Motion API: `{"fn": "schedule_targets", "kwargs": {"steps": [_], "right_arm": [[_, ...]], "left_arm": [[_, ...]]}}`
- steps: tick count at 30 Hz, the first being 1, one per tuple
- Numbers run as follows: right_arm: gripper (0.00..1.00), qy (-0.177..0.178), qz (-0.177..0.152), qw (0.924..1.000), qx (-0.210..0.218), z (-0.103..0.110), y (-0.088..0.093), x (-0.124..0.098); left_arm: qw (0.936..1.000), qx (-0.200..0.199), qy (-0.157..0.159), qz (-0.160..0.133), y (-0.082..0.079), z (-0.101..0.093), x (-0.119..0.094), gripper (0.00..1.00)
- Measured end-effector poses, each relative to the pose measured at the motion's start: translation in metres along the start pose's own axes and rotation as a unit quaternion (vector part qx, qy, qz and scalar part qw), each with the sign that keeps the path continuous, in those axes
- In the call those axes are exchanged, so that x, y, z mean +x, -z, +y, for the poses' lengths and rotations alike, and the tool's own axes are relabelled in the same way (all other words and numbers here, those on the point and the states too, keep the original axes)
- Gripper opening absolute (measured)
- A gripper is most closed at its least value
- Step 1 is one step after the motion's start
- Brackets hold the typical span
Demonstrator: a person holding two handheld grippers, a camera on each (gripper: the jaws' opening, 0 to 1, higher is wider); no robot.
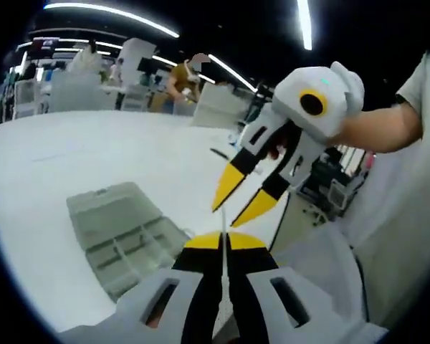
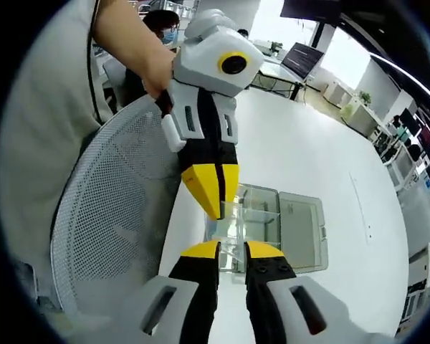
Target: Insert the divider into the dual guide fixture by aligning both edges with the guide slots and pushing it downward to the bottom, including one-sided entry, uneven engagement, binding, and posture correction.
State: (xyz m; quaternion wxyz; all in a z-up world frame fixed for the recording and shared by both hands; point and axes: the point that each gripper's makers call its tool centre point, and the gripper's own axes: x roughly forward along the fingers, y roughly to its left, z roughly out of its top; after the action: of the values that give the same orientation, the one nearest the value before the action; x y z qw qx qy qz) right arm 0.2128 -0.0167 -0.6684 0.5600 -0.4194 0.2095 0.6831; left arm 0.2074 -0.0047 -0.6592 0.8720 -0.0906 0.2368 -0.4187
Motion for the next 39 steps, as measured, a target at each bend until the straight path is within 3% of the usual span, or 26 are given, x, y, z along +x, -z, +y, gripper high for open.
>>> {"fn": "schedule_targets", "kwargs": {"steps": [15,39], "right_arm": [[0.03,-0.04,0.01,0.9991,-0.008,0.002,-0.001,0.001],[0.0,-0.096,0.019,0.9951,-0.013,0.013,-0.009,0.006]], "left_arm": [[0.9987,0.052,0.004,0.003,-0.001,-0.002,-0.002,0.0],[0.9898,0.142,0.006,0.01,0.002,-0.008,-0.004,0.0]]}}
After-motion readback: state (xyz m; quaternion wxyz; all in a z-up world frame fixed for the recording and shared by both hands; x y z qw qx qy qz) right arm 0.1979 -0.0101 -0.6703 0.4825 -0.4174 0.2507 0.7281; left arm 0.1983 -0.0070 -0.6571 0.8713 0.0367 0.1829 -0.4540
